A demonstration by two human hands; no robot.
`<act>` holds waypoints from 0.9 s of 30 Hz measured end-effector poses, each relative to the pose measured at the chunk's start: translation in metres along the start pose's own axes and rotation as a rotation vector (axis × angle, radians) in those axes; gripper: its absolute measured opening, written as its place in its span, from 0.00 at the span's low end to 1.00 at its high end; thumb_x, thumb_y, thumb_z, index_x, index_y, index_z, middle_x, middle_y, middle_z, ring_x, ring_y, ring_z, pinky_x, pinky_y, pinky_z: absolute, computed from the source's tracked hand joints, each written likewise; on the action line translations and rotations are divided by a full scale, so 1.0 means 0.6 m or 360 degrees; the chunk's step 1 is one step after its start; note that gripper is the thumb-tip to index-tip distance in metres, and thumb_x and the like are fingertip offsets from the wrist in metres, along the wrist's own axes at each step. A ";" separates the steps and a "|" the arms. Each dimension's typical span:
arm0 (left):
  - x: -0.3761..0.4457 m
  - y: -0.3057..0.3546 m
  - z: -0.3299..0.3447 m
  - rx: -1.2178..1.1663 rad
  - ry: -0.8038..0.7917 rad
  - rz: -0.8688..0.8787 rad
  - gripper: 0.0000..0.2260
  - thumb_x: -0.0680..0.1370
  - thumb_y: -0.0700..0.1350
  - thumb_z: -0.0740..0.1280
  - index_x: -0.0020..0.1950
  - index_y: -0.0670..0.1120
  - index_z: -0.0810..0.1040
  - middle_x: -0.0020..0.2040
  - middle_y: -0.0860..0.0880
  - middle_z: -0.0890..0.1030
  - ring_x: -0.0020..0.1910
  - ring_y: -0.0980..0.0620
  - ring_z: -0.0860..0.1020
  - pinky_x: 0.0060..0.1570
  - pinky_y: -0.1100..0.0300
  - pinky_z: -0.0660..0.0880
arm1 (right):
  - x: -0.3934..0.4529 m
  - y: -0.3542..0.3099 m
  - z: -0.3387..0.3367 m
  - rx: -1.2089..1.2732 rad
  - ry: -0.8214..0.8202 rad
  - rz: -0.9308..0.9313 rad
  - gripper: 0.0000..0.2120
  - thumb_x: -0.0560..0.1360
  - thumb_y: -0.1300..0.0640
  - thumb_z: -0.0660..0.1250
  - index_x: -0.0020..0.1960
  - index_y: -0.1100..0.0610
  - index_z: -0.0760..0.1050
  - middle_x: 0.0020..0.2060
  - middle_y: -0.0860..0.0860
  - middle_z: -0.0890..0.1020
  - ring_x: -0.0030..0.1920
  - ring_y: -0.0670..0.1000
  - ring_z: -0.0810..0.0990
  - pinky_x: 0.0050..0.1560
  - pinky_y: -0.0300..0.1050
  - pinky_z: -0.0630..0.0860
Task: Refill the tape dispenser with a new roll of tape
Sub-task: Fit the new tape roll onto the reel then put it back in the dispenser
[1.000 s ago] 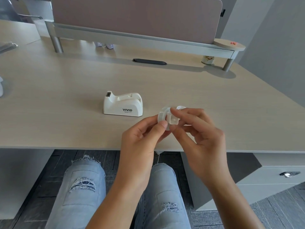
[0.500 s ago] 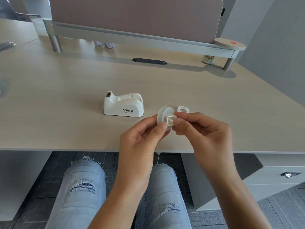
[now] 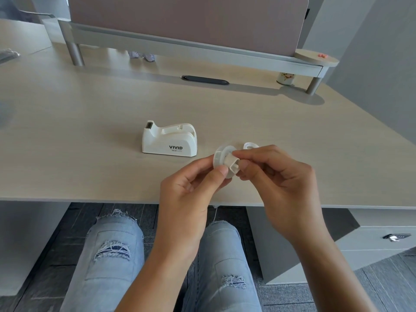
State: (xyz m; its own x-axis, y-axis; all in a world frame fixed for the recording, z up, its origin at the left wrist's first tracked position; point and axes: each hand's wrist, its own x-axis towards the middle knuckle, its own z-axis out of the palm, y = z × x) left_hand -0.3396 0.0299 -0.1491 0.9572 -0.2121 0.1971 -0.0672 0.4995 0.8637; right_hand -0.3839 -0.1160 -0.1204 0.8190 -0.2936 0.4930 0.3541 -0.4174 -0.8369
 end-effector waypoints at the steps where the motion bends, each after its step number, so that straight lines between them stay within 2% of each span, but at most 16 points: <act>1: 0.000 0.000 -0.001 0.0008 -0.0007 0.0006 0.08 0.76 0.40 0.75 0.53 0.48 0.90 0.50 0.46 0.91 0.52 0.49 0.87 0.62 0.48 0.81 | -0.001 0.001 0.000 -0.0011 -0.0007 -0.0005 0.08 0.77 0.61 0.74 0.53 0.52 0.87 0.45 0.52 0.87 0.44 0.53 0.86 0.49 0.56 0.84; 6: -0.002 -0.001 -0.001 0.0036 -0.0011 0.0023 0.09 0.76 0.41 0.73 0.54 0.47 0.89 0.51 0.44 0.90 0.54 0.45 0.87 0.62 0.48 0.81 | -0.003 0.003 -0.004 -0.0051 -0.0077 -0.0038 0.10 0.79 0.65 0.70 0.57 0.58 0.87 0.45 0.54 0.86 0.42 0.51 0.87 0.47 0.48 0.84; 11: -0.001 -0.003 -0.004 0.0128 -0.0031 0.0015 0.10 0.80 0.37 0.71 0.57 0.44 0.88 0.53 0.45 0.90 0.57 0.42 0.87 0.65 0.46 0.80 | 0.001 -0.001 -0.007 -0.0011 -0.0131 -0.0039 0.12 0.79 0.68 0.71 0.55 0.55 0.87 0.46 0.55 0.86 0.43 0.50 0.87 0.48 0.40 0.82; 14: -0.002 -0.004 -0.002 0.0128 -0.0022 0.0005 0.09 0.80 0.37 0.71 0.57 0.45 0.88 0.53 0.45 0.90 0.55 0.45 0.87 0.64 0.45 0.80 | 0.000 -0.002 -0.007 0.0038 -0.0084 0.0009 0.10 0.78 0.67 0.72 0.53 0.55 0.87 0.42 0.55 0.88 0.41 0.50 0.88 0.47 0.41 0.83; 17: -0.005 -0.004 0.000 0.0093 -0.0025 0.0004 0.09 0.79 0.38 0.72 0.56 0.46 0.89 0.52 0.45 0.90 0.54 0.46 0.87 0.63 0.47 0.80 | -0.002 -0.004 -0.005 0.0191 0.0076 0.0162 0.05 0.75 0.65 0.75 0.49 0.58 0.86 0.38 0.54 0.90 0.36 0.50 0.88 0.43 0.44 0.85; 21: -0.009 -0.004 0.006 0.0046 -0.0009 -0.0018 0.10 0.75 0.41 0.74 0.55 0.46 0.89 0.53 0.46 0.90 0.55 0.47 0.87 0.65 0.46 0.80 | -0.003 -0.006 -0.006 0.0200 0.0135 0.0217 0.03 0.75 0.65 0.76 0.44 0.59 0.87 0.33 0.54 0.89 0.33 0.50 0.87 0.39 0.42 0.84; 24: -0.011 -0.006 0.006 0.0079 -0.0012 -0.0005 0.10 0.75 0.41 0.75 0.55 0.47 0.89 0.54 0.47 0.90 0.59 0.45 0.86 0.68 0.43 0.77 | -0.005 -0.006 -0.008 0.0181 0.0109 0.0194 0.03 0.75 0.65 0.75 0.46 0.60 0.88 0.34 0.53 0.89 0.34 0.49 0.87 0.40 0.41 0.84; 27: -0.011 -0.004 0.005 0.0109 -0.0018 0.0004 0.10 0.74 0.42 0.77 0.55 0.47 0.88 0.53 0.48 0.90 0.59 0.46 0.86 0.68 0.44 0.78 | -0.005 -0.004 -0.011 0.0127 0.0049 0.0156 0.04 0.76 0.65 0.75 0.49 0.59 0.88 0.37 0.52 0.90 0.37 0.50 0.88 0.43 0.42 0.84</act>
State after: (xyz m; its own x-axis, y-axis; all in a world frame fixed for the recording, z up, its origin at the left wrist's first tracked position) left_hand -0.3465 0.0276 -0.1513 0.9538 -0.2203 0.2043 -0.0892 0.4416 0.8928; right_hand -0.3904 -0.1195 -0.1181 0.8375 -0.3565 0.4140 0.3089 -0.3159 -0.8971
